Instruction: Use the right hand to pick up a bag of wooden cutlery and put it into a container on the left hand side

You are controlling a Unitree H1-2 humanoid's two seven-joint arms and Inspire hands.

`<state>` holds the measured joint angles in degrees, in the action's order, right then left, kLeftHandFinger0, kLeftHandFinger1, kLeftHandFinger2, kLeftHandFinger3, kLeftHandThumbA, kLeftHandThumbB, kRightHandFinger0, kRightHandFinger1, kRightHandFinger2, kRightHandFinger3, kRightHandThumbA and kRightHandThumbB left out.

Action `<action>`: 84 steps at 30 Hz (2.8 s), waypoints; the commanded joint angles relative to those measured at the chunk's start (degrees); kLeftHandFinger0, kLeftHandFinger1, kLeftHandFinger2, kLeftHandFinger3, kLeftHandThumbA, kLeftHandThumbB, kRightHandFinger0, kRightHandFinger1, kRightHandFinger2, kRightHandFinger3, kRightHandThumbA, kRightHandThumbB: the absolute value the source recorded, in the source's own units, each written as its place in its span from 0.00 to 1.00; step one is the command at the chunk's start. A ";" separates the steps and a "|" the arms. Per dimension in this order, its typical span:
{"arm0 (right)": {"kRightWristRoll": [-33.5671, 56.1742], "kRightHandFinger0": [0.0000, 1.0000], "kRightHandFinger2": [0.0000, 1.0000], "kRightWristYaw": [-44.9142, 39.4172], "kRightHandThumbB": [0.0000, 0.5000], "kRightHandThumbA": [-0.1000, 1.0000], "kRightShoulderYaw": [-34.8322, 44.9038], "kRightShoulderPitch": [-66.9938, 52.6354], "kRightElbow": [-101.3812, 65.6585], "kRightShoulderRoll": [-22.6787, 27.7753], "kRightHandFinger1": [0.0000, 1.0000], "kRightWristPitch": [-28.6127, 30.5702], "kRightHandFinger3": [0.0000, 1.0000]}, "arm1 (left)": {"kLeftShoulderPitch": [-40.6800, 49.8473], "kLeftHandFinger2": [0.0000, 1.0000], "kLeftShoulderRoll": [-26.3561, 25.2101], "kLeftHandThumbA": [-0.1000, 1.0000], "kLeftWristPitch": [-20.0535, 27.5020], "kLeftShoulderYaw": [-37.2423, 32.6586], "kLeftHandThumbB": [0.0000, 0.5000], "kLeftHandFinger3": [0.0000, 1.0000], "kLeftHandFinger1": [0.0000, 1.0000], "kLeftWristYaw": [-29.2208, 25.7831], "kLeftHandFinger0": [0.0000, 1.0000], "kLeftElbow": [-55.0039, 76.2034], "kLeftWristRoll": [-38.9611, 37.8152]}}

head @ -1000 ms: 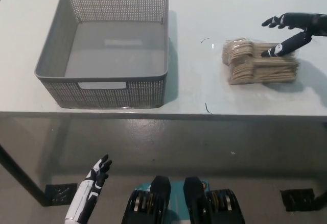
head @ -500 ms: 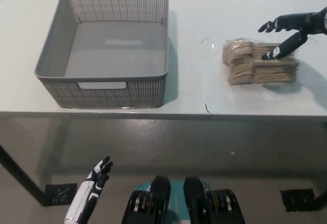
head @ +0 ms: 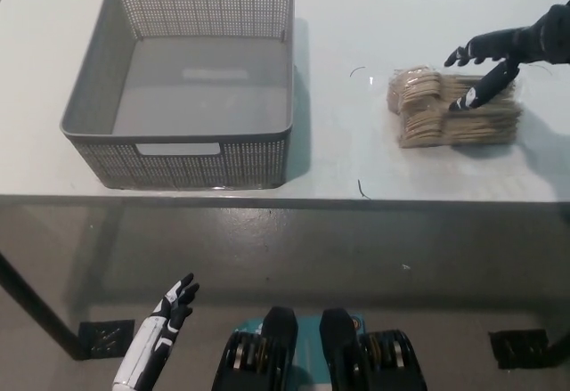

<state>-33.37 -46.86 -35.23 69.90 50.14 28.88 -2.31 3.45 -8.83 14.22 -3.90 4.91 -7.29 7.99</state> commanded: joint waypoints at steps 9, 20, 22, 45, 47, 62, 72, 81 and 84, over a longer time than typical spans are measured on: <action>-3.43 1.00 1.00 8.03 1.00 0.68 -1.33 4.21 10.93 -5.05 1.00 6.21 1.00 | 0.29 1.00 -0.82 1.00 0.48 -0.38 0.24 1.00 1.00 1.07 1.00 2.39 -0.39; -4.82 1.00 1.00 13.58 1.00 0.63 -3.57 1.84 24.05 -10.38 1.00 8.96 1.00 | -0.16 1.00 -1.27 1.00 0.75 -0.10 0.31 1.00 1.00 1.59 1.00 2.57 -1.00; -5.43 1.00 1.00 14.28 1.00 0.63 -4.32 1.38 25.44 -10.77 1.00 8.98 1.00 | -0.40 1.00 -1.25 1.00 0.75 -0.16 0.31 1.00 1.00 1.61 1.00 2.55 -0.97; -0.75 0.00 0.83 39.61 0.26 0.00 2.64 -2.82 27.27 -8.74 0.45 17.15 0.93 | -2.75 1.00 -1.90 1.00 0.27 0.18 0.34 1.00 1.00 1.86 1.00 2.13 -1.41; -0.86 0.00 0.79 41.19 0.27 0.00 3.36 -2.46 27.10 -8.56 0.35 17.96 0.92 | -2.81 1.00 -1.81 1.00 0.02 0.20 0.32 1.00 1.00 1.85 1.00 2.15 -1.51; 1.10 0.11 1.00 46.92 0.30 0.00 8.07 4.04 27.66 -8.26 0.70 18.77 1.00 | -3.59 1.00 -1.93 1.00 0.32 0.37 0.33 1.00 1.00 1.68 1.00 1.36 -1.72; 4.05 0.04 0.92 47.37 0.25 0.00 14.66 9.62 26.48 -7.95 0.56 19.37 0.98 | -3.29 1.00 -2.04 1.00 0.10 0.33 0.31 1.00 1.00 1.77 1.00 1.27 -1.76; 7.06 0.00 0.84 46.42 0.33 0.00 19.63 13.68 25.79 -9.87 0.46 19.14 0.91 | -2.99 1.00 -2.04 1.00 -0.47 0.10 0.29 1.00 1.00 1.81 1.00 1.75 -1.40; 7.62 0.00 0.66 45.89 0.33 0.00 20.42 14.54 25.11 -10.67 0.30 19.31 0.86 | -3.12 1.00 -1.94 1.00 -0.06 -0.01 0.32 1.00 1.00 1.77 1.00 1.15 -1.39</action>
<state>-29.38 -2.92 -16.78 77.90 78.02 18.75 15.12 0.98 -9.70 13.47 -3.87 5.95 -6.99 6.90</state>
